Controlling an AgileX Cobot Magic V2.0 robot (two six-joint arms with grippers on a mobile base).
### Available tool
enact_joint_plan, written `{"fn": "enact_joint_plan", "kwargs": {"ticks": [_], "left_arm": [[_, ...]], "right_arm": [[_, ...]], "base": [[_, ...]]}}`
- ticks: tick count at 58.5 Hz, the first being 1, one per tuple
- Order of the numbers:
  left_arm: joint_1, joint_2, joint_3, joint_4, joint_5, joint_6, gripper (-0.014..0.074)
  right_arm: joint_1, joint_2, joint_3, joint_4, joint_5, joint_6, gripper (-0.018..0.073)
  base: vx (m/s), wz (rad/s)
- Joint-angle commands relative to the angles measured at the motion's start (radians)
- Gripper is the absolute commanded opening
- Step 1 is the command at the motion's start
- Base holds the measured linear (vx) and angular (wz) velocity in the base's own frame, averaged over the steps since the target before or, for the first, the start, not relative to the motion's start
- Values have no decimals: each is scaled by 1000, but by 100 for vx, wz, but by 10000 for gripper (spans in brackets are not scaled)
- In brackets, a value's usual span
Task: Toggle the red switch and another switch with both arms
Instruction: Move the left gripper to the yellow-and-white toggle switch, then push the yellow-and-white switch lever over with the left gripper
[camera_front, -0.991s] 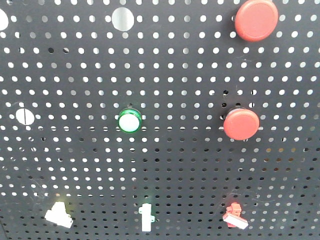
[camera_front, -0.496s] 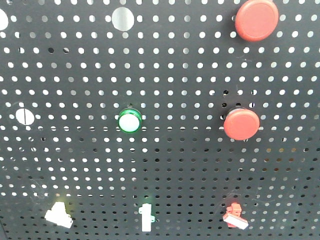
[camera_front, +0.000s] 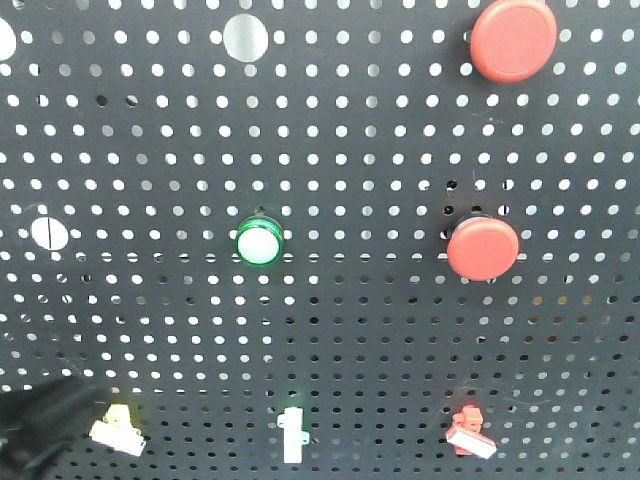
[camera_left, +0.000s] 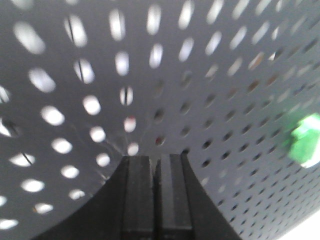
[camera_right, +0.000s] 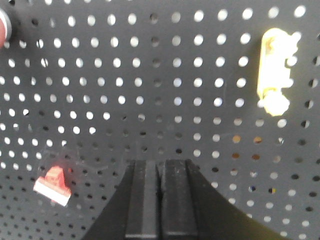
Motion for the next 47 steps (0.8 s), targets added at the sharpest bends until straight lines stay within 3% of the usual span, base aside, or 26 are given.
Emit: {"fn": "enact_joint_plan", "kwargs": {"ticks": [1,16,47], "left_arm": [[-6,26,-38,-11,-65,-3,3],[-6,68,-32,-11,28,-10,3],[-6,-42,172,-46,-150,-13,3]], "right_arm": [[-3,14,-30,18,-67,-14,-6],[-3,14,-30,19,-66,-19,-6],[-3,14,-30,27,-22,-32,-6]], "base": [[0,0],[0,0],[0,0]]}}
